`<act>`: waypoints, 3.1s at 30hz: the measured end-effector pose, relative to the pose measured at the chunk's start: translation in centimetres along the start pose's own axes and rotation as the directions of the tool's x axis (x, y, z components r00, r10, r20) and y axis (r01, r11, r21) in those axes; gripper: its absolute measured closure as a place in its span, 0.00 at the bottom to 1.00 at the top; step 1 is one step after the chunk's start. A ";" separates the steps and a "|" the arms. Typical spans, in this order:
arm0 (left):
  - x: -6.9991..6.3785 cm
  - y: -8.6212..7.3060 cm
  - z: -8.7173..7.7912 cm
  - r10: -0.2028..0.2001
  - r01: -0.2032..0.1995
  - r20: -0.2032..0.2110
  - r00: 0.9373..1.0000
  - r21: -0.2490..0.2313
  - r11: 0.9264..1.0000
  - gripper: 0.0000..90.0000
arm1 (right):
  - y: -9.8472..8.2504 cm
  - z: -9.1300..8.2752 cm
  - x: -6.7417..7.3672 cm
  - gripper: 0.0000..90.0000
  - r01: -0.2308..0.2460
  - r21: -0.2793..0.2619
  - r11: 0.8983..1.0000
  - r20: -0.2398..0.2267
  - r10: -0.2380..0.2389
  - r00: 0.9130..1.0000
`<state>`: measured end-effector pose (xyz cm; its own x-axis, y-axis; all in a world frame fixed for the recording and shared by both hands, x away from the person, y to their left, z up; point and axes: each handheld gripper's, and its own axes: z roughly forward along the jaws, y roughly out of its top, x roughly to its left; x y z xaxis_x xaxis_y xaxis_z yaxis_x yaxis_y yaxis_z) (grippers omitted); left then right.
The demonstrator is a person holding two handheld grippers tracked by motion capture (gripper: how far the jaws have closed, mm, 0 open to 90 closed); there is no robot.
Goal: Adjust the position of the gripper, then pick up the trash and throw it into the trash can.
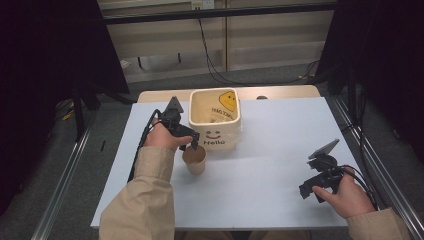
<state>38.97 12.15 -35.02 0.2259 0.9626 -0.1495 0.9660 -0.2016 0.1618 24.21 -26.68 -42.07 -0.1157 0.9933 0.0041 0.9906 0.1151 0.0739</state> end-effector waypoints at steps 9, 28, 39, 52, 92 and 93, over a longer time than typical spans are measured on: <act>-1.8 0.6 -1.8 0.025 -0.025 0.008 1.000 -0.021 0.999 0.03 | 0.0 -0.1 0.1 0.07 -0.005 -0.003 1.000 -0.003 0.004 1.000; -4.1 1.3 -3.4 0.045 -0.045 -0.005 0.999 -0.014 0.999 0.03 | 0.0 -0.2 0.2 0.07 0.004 -0.004 1.000 -0.004 -0.004 1.000; -4.9 1.5 -3.7 0.032 -0.031 -0.009 0.999 0.005 0.999 0.02 | 0.0 -0.3 0.1 0.07 -0.001 -0.006 1.000 -0.013 0.001 1.000; -4.7 0.9 -2.1 0.031 -0.031 -0.016 0.999 0.005 1.000 0.02 | 0.0 -0.3 0.1 0.07 0.002 -0.010 1.000 -0.012 -0.002 1.000; -2.9 -1.3 2.7 0.013 -0.013 -0.008 1.000 0.029 1.000 0.02 | 0.2 -0.6 0.5 0.07 0.026 -0.023 0.999 -0.012 -0.027 1.000; -3.0 -1.3 2.8 0.013 -0.013 -0.002 1.000 0.033 0.999 0.02 | 0.2 -0.5 0.4 0.07 0.030 -0.024 0.999 -0.011 -0.030 0.999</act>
<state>37.37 9.06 -37.47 0.2382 0.9603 -0.1450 0.9666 -0.2199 0.1312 24.36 -26.22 -41.51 -0.1461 0.9892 0.0126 0.9847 0.1442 0.0975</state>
